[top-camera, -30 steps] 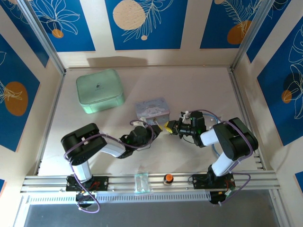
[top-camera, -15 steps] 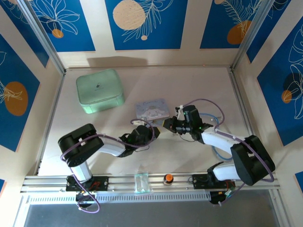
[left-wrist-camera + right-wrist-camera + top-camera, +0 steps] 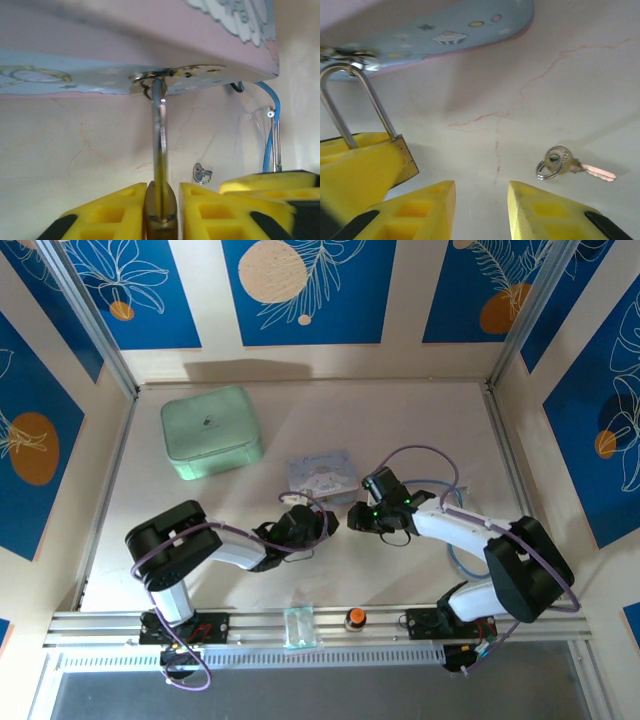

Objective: Unlock the padlock with the key

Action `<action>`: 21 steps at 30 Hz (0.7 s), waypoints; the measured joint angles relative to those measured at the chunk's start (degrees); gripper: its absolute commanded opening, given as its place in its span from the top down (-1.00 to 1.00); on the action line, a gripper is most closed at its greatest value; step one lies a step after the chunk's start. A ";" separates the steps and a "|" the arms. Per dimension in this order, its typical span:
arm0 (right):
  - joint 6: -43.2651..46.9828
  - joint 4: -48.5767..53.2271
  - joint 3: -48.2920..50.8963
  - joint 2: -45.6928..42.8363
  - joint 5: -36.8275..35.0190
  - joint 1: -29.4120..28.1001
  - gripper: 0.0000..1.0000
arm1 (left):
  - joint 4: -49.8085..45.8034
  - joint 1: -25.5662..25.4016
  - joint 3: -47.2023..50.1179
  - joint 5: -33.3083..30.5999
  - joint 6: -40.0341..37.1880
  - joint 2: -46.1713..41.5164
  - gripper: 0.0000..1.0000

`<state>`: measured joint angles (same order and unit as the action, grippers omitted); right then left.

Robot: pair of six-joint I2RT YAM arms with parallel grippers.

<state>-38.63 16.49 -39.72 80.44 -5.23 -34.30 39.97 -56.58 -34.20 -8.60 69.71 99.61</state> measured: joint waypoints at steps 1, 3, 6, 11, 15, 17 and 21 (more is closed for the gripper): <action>0.35 0.50 -0.57 1.16 -0.74 -0.22 0.34 | -0.63 0.00 0.00 -0.02 -0.13 -0.63 0.28; 0.98 1.27 -1.86 3.08 -2.47 -0.63 0.34 | -1.51 0.04 0.02 -0.33 -0.94 -1.75 0.25; 1.33 2.58 -4.37 5.38 -5.49 -1.53 0.35 | -1.90 0.04 0.35 -0.70 -1.29 -3.72 0.24; 2.03 4.59 -8.85 9.66 -9.68 -3.19 0.36 | -2.36 0.04 1.27 -1.07 -2.05 -6.49 0.24; 2.23 6.23 -9.62 12.52 -11.98 -4.28 0.42 | -4.37 0.02 1.29 -1.66 -3.45 -8.66 0.24; 2.23 6.56 -9.62 12.74 -12.85 -4.85 0.47 | -5.33 -0.09 1.29 -2.05 -4.31 -9.75 0.25; 2.23 6.78 -9.16 12.31 -14.05 -6.82 0.50 | -6.60 -0.26 1.25 -2.58 -5.73 -10.97 0.26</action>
<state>-36.40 23.27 -48.88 92.75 -19.29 -41.12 33.36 -56.84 -32.95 -11.18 63.99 88.64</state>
